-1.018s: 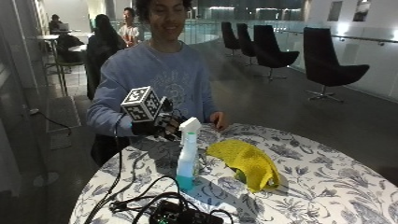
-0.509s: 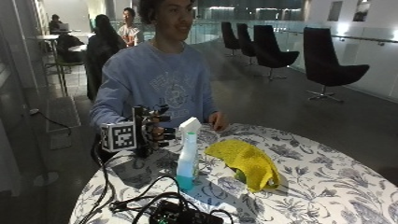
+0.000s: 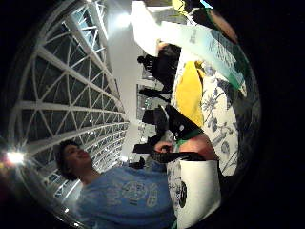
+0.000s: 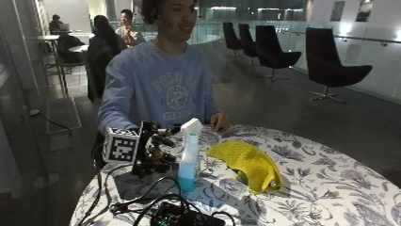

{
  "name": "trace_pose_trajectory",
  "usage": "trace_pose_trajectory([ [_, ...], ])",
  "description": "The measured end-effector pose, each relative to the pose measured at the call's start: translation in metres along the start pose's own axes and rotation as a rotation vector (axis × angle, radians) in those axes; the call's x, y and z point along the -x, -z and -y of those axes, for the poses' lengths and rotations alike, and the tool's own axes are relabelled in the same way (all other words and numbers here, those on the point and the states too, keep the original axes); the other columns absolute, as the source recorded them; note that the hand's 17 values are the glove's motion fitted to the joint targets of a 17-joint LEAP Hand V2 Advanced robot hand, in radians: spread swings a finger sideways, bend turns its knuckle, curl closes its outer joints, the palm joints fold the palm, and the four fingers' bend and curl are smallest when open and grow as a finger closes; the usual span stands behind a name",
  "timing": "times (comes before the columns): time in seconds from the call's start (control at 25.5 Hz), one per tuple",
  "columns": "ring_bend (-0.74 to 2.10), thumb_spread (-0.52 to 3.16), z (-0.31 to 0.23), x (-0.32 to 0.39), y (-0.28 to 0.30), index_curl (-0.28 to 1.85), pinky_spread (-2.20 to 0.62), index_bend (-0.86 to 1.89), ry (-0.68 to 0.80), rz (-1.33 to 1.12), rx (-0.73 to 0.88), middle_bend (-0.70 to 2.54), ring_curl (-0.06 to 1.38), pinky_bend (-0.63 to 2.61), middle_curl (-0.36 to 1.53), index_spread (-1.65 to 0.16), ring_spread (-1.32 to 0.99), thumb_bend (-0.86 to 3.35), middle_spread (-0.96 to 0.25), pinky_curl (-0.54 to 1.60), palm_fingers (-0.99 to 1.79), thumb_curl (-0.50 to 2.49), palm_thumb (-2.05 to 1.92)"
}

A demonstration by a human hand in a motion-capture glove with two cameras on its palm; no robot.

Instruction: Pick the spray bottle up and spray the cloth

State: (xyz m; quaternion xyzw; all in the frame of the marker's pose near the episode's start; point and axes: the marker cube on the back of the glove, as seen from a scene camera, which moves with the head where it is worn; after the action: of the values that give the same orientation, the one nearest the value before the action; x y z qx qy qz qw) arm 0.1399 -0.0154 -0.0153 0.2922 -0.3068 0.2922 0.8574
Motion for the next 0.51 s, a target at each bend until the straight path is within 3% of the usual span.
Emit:
trace_pose_trajectory([
  [0.51,0.29,0.96,0.064,-0.014,-0.033,0.2,0.24,0.07,-0.052,-0.088,0.002,0.25,0.27,0.38,0.36,-0.39,0.06,-0.04,0.02,0.35,0.4,0.32,0.56],
])
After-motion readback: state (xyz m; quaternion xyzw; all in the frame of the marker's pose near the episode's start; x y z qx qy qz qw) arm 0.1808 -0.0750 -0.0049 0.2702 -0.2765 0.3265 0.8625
